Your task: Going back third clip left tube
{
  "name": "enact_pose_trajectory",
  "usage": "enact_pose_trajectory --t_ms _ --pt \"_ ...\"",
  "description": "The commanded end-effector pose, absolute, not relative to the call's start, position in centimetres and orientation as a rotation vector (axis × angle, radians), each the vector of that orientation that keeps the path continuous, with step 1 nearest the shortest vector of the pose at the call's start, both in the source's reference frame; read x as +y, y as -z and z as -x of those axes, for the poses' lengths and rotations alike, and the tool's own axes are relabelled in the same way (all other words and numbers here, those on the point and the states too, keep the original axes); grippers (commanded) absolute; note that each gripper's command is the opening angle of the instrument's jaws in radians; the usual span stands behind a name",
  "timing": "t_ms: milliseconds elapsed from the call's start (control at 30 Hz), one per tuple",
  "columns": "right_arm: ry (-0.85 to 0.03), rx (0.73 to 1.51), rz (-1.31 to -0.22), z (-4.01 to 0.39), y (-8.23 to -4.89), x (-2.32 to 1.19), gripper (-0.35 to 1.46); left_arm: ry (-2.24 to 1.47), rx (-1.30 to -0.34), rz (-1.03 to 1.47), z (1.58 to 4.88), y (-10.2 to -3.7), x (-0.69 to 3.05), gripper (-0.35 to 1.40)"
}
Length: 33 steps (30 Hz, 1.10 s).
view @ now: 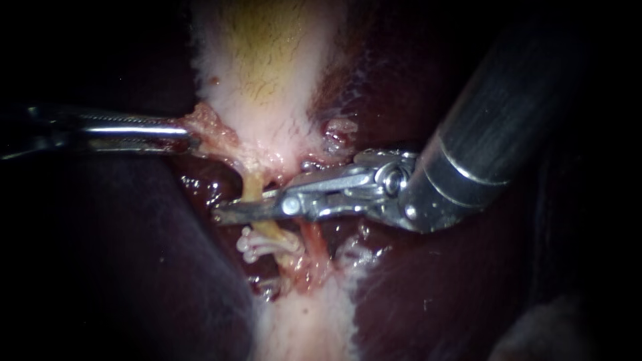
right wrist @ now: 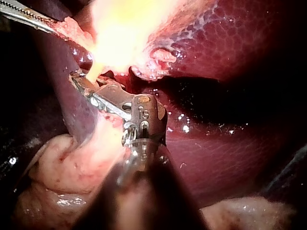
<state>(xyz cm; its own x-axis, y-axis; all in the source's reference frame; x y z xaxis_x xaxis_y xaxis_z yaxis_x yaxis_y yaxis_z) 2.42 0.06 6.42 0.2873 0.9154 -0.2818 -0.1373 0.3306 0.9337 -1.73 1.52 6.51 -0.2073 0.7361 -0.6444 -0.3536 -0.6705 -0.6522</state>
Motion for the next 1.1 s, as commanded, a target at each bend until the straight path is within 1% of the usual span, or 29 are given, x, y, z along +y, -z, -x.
enact_pose_trajectory --t_ms 33,67,100,200,267,400,567,633,700,767,800,867,933,1000,1100 --pt "-0.874 1.016 -0.961 -2.42 -6.43 0.06 -0.35 -1.942 -0.478 1.33 1.72 -6.5 1.52 -0.35" --pt "-0.876 1.025 -0.964 -2.43 -6.43 0.06 -0.35 -1.942 -0.478 1.331 1.72 -6.5 1.52 -0.35" --pt "-0.874 1.038 -0.973 -2.44 -6.44 0.06 -0.23 -1.942 -0.478 1.331 1.72 -6.5 1.52 -0.35" --pt "-0.852 1.101 -1.029 -2.49 -6.46 0.04 0.26 -1.943 -0.479 1.331 1.71 -6.51 1.52 -0.35" --pt "-0.844 1.133 -1.038 -2.56 -6.49 0.03 0.41 -1.943 -0.479 1.331 1.7 -6.51 1.52 -0.35" --pt "-0.851 1.14 -1.044 -2.65 -6.54 -0.03 0.47 -1.943 -0.479 1.331 1.7 -6.51 1.52 -0.35" --pt "-0.845 1.144 -1.023 -2.7 -6.74 -0.11 0.48 -1.943 -0.479 1.332 1.71 -6.52 1.52 -0.35" --pt "-0.835 1.156 -0.992 -2.7 -6.82 -0.13 0.48 -1.943 -0.479 1.332 1.71 -6.52 1.51 -0.35" --pt "-0.805 1.171 -0.92 -2.69 -6.92 -0.14 0.49 -1.943 -0.478 1.332 1.71 -6.53 1.51 -0.35" --pt "-0.805 1.173 -0.875 -2.68 -6.99 -0.13 0.49 -1.944 -0.478 1.332 1.71 -6.53 1.51 -0.35" --pt "-0.788 1.175 -0.843 -2.66 -7.03 -0.11 0.49 -1.944 -0.478 1.332 1.71 -6.53 1.51 -0.35" --pt "-0.782 1.166 -0.828 -2.62 -7.07 -0.08 0.49 -1.944 -0.478 1.332 1.71 -6.53 1.51 -0.35" --pt "-0.766 1.154 -0.782 -2.57 -7.12 -0.05 0.49 -1.944 -0.478 1.332 1.71 -6.53 1.51 -0.35" --pt "-0.763 1.137 -0.759 -2.51 -7.14 -0.03 0.49 -1.944 -0.479 1.332 1.7 -6.53 1.51 -0.35" --pt "-0.735 1.131 -0.716 -2.4 -7.18 -0.01 0.49 -1.944 -0.479 1.332 1.7 -6.53 1.51 -0.35"
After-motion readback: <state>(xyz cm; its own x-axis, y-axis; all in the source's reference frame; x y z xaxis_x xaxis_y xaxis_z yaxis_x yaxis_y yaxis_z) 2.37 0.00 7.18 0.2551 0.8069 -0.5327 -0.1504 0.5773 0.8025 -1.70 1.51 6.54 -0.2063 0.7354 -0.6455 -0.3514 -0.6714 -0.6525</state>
